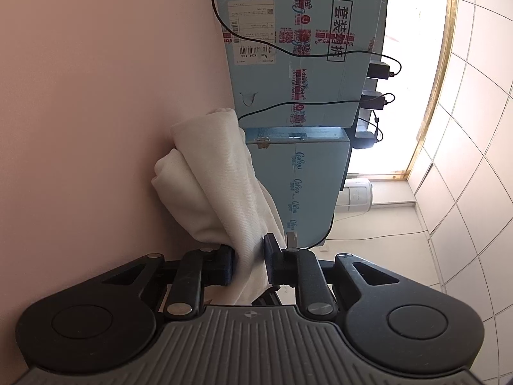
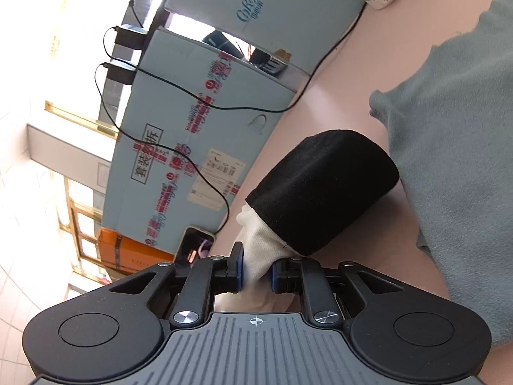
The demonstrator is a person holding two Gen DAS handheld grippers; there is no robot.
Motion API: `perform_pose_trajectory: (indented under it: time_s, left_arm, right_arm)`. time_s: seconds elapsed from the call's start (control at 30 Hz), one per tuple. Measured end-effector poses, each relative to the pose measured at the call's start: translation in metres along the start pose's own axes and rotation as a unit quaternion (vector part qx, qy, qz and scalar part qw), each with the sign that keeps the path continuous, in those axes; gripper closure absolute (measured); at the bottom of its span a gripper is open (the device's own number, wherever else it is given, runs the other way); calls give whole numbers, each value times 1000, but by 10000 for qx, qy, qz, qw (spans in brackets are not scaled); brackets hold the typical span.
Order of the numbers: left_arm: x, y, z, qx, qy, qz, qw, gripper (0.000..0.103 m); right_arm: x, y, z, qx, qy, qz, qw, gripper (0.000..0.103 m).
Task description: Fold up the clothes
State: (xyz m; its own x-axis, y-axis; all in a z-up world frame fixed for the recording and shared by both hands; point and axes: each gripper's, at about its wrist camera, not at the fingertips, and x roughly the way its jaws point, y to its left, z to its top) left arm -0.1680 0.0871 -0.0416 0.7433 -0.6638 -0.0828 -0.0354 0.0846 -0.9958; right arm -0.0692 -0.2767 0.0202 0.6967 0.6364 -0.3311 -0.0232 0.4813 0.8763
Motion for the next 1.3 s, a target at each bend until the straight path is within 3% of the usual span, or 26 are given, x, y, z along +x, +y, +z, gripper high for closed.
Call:
perform_pose_trajectory:
  time_s: [0.2,0.4,0.67,0.83,0.93,1.0,1.17,1.3]
  left_arm:
    - [28,-30,-10,350,360,-119,9987,87]
    - [85,-67,-16,726,854,-173,9936,87]
    - [204,-136,-23,1455,1485,-267,9778,87]
    - [252,-135,-38,1459,1992,-229,9688,85]
    - [262,-99,-49,1097,2392,139,9647,84]
    - [264,-74,-56,897,2577,394,9612,83]
    - [262,-53,-60,795,2629,623,9595,81]
    - [253,-57,-58,893,2518,616,9617,63]
  right_arm:
    - [-36,11,14,-183,-374,189,9990,87]
    - [-79,19,42,-379,-893,199,9951,87]
    - [-139,20,97,-631,-1909,48,9796,87]
    - [-176,0,115,-508,-2457,45,9680,87]
    - [-189,-29,110,-285,-2319,-261,9720,87]
    - [-191,-50,99,-201,-2076,-726,9753,87]
    - [-190,-90,67,80,-1497,-1310,9800,86]
    - [-193,-92,61,-80,-1510,-1397,9786,84]
